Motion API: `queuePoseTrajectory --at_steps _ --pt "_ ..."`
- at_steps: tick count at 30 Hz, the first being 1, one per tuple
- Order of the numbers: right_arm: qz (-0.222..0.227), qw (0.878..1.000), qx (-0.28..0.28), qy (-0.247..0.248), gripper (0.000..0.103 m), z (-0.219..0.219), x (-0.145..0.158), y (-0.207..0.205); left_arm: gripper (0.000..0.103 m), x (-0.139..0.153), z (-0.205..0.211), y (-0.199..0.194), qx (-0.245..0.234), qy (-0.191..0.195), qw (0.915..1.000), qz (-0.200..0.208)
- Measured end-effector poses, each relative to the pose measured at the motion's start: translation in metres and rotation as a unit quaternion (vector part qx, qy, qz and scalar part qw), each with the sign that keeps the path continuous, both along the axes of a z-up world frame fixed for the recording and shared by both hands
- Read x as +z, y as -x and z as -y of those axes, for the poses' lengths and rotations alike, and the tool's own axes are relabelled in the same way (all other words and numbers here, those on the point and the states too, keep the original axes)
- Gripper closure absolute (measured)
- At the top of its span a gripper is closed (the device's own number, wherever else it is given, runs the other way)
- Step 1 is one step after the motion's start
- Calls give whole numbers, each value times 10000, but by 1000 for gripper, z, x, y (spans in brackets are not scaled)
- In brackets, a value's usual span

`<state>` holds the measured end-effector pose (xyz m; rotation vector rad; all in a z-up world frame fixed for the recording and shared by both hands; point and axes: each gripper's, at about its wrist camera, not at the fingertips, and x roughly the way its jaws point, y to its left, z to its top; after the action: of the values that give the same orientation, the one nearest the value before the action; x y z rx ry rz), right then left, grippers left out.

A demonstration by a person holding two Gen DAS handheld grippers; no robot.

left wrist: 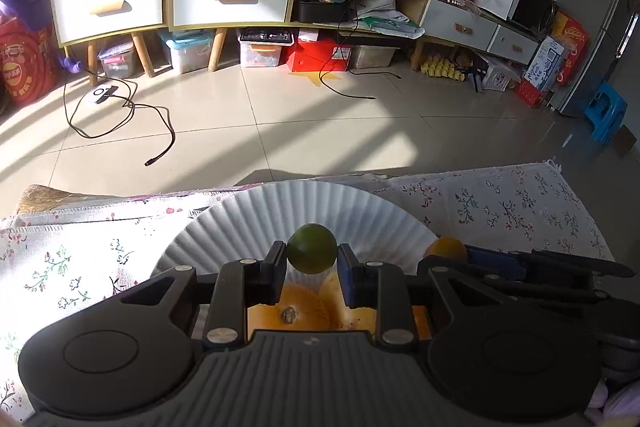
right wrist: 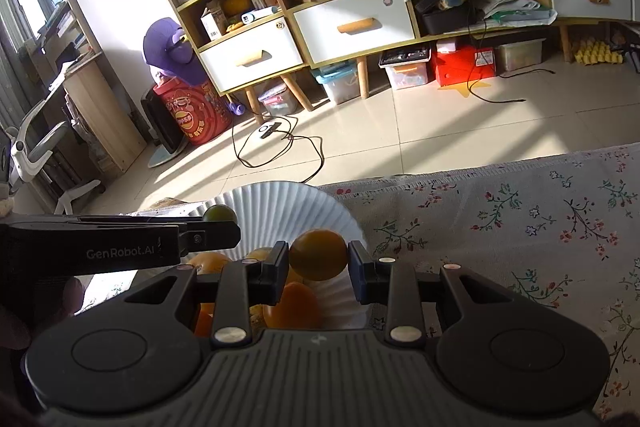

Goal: Organize fruits
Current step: 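Open the right tool releasing the yellow fruit while the left tool releases the lime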

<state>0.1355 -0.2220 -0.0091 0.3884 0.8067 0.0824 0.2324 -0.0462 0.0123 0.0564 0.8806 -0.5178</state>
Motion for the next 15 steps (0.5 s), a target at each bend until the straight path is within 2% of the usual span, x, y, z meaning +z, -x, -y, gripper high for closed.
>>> queuePoseTrajectory --at_steps 15 --pt "-45 9999 115 11 74 -1 -1 -6 91 -4 3 -18 244 -94 9987 -437"
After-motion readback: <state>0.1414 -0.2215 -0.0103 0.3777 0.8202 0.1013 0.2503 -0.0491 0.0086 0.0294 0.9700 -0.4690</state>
